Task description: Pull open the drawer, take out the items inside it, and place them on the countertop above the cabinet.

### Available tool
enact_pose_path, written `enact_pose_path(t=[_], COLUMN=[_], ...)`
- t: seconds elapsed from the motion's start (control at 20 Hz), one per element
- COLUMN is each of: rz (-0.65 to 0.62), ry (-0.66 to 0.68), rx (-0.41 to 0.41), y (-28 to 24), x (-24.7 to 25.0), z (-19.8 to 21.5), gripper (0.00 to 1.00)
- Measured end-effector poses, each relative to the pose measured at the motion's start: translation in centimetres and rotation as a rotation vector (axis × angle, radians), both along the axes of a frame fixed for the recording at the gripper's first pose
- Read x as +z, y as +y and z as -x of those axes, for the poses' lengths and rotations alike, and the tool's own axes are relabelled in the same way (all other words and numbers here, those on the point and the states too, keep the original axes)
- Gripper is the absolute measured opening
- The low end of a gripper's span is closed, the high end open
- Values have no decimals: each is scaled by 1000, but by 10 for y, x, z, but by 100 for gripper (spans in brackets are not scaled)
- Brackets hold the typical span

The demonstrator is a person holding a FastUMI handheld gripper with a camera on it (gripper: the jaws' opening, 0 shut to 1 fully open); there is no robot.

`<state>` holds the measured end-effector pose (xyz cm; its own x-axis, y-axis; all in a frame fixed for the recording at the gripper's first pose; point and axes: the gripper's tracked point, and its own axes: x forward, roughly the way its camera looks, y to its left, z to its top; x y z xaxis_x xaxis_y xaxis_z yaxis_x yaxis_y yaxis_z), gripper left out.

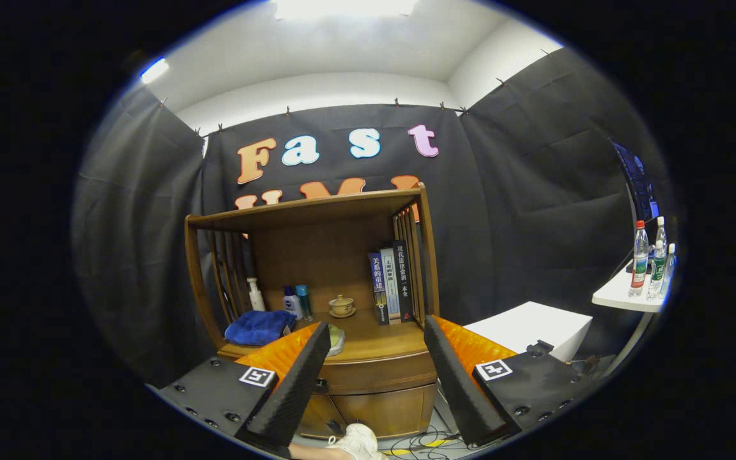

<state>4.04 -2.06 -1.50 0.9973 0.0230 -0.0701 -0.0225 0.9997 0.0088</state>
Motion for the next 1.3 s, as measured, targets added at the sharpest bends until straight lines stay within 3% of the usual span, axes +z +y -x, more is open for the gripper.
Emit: enact_pose_path(t=[1.3], rz=[-4], ry=[-7], rx=[14], y=[5], x=[6], z=[6], gripper=[98])
